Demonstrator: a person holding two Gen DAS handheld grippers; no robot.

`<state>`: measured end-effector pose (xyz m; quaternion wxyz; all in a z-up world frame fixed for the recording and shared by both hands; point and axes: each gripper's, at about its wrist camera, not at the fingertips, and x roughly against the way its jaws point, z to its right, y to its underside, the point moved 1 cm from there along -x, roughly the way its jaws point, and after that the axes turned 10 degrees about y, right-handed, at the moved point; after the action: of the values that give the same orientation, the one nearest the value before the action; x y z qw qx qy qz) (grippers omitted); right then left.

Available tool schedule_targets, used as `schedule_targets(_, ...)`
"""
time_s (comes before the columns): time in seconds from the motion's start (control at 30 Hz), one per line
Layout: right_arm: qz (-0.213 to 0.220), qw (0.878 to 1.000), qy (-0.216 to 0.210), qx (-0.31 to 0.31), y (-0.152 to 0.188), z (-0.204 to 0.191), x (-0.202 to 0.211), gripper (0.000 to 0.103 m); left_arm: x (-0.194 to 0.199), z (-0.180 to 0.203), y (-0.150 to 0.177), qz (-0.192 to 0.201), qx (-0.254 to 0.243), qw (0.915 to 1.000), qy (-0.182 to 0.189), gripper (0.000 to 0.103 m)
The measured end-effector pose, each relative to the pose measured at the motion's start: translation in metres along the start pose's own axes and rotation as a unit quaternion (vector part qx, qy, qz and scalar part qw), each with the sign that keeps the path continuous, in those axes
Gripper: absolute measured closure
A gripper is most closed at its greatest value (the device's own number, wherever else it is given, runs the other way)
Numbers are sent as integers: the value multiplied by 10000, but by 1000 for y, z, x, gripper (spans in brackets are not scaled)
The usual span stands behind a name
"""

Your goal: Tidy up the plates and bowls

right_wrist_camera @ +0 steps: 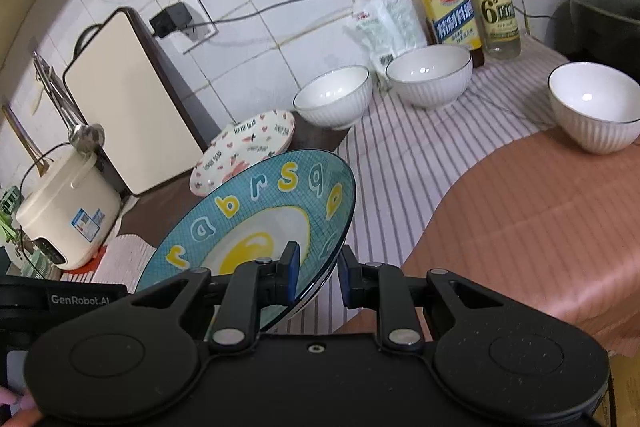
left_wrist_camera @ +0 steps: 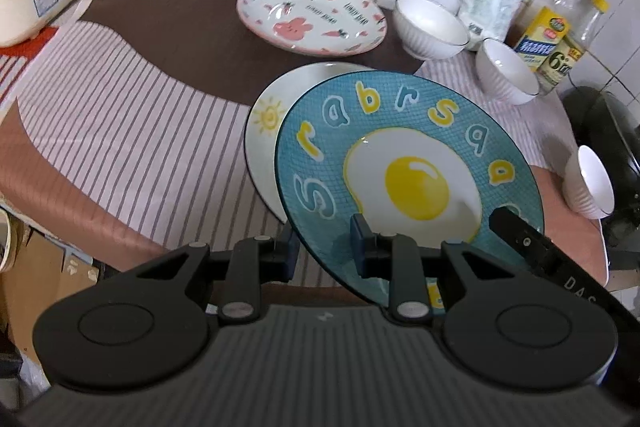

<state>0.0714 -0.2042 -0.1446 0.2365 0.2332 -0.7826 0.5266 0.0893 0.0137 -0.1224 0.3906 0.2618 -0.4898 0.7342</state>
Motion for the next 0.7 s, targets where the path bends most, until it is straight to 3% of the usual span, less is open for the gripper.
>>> schedule_targets(0.47,-499,9984,275,61,1,-10,-28,78,-21,-22,-3,-363,158,9992,-22,78)
schedule_targets(0.7,-561,9958,553,470,-8,-19,-42,79,-30,-19,-13,-431,157,9989,-18,78)
